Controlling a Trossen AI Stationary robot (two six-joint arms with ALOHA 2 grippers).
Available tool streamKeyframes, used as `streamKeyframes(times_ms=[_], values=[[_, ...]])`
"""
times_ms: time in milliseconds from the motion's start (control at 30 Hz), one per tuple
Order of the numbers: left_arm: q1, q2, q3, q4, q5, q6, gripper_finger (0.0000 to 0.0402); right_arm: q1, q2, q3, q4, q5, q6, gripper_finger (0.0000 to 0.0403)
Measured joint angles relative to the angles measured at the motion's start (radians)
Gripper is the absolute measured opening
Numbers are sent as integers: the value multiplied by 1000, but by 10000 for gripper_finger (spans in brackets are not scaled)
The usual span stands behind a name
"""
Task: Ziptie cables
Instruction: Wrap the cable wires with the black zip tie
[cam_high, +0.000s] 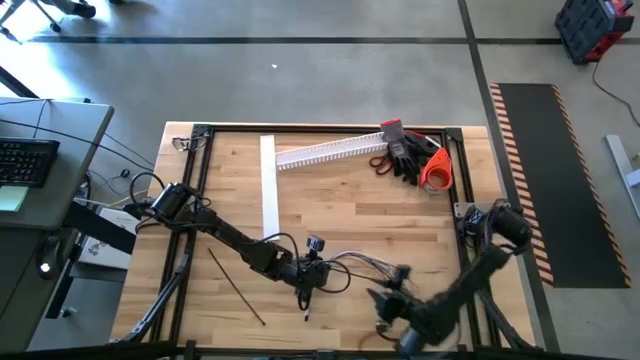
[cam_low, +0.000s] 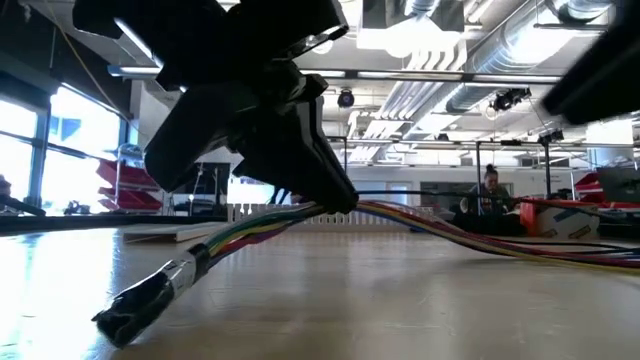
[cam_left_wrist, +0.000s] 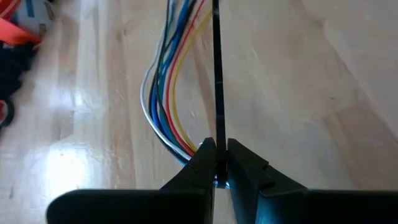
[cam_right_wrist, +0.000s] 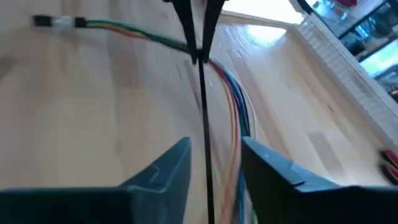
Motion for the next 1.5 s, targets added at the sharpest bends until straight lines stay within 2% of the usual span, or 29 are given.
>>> streamKeyframes(times_ms=[100, 233, 367, 533, 900, 1133, 1367, 1500], values=[[0, 0, 0, 2, 1, 0, 6, -86, 0, -94, 294, -31, -227, 159], [0, 0, 0, 0, 3, 0, 6, -179, 1, -187, 624, -122, -464, 163], [0, 0, 0, 3, 3, -3, 6, -240, 1, -234, 763, -181, -561, 146], [0, 0, 0, 6, 3, -19, 6, -278, 1, -261, 808, -247, -609, 106], [0, 0, 0, 8, 4, -27, 6, -272, 1, -269, 818, -241, -630, 9], [0, 0, 3, -11, 15, -47, 6, -232, 1, -269, 817, -213, -576, 1], [0, 2, 0, -100, 12, -66, 6, -139, 2, -270, 634, -194, -316, 0], [7, 2, 0, -88, 8, -61, 6, -116, 2, -269, 627, -136, -325, 0]])
